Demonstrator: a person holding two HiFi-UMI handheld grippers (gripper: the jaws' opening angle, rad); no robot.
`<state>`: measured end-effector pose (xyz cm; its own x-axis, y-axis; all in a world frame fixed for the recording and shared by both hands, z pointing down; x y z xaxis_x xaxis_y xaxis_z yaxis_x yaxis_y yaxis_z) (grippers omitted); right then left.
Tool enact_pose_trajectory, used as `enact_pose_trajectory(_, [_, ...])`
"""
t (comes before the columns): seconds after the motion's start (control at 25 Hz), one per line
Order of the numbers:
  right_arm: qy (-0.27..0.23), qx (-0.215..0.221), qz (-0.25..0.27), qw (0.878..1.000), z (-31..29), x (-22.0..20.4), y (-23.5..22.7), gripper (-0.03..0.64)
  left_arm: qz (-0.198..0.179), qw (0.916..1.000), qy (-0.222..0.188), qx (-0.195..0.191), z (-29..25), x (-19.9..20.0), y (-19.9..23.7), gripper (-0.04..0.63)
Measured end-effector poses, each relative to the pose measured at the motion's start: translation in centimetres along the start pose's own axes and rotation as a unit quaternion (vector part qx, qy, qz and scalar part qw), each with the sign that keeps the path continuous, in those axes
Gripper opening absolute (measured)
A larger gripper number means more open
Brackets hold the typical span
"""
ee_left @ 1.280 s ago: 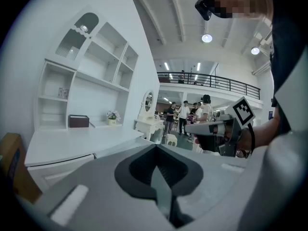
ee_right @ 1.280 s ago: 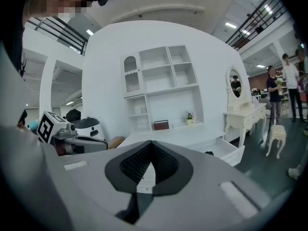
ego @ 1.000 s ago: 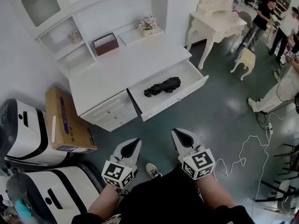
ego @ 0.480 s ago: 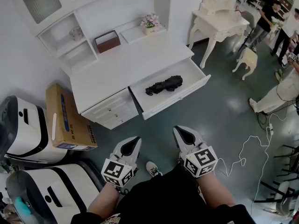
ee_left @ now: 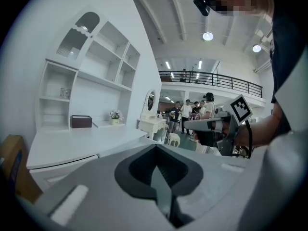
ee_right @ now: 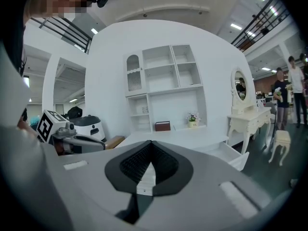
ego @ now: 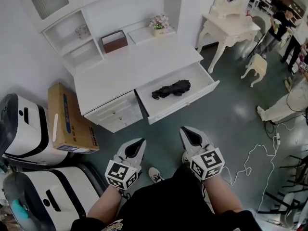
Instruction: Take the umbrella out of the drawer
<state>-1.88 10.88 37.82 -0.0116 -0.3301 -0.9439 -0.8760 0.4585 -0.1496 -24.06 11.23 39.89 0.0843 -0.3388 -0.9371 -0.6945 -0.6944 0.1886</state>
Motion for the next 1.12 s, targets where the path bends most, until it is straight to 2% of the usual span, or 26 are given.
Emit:
enact_pose_trajectory(0.2, [0.004,0.011,0.003,1.000,-1.9,0.4,-2.6,0.025,0.003,0.9999,-0.002,0.013,-2.1,0.5,0.5,0.000])
enact_pose_trajectory(0.68, [0.038,0.074,0.016,0.996,-8.8,1.4,-12.3,0.026,0.027,0.9968,-0.001,0.075,-10.7,2.6,1.1,0.000])
enact_pose_trajectory(1.12, [0.089,0.110,0.039,0.989,-15.0,0.2,-19.4,0.026,0.059,0.9930,0.010,0.102,-17.7,1.8,2.0,0.001])
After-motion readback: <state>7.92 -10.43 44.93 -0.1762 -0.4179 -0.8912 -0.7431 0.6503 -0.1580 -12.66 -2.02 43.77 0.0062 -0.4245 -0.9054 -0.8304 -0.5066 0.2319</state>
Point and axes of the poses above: the fingertips, and each gripper's own axes: z backward along the fingers, y to its left, x out of its top, the point moved 7 cm from there along z, backward along the fingers, and after that the axes turned 1 degree about y, right-handed, at the moved point
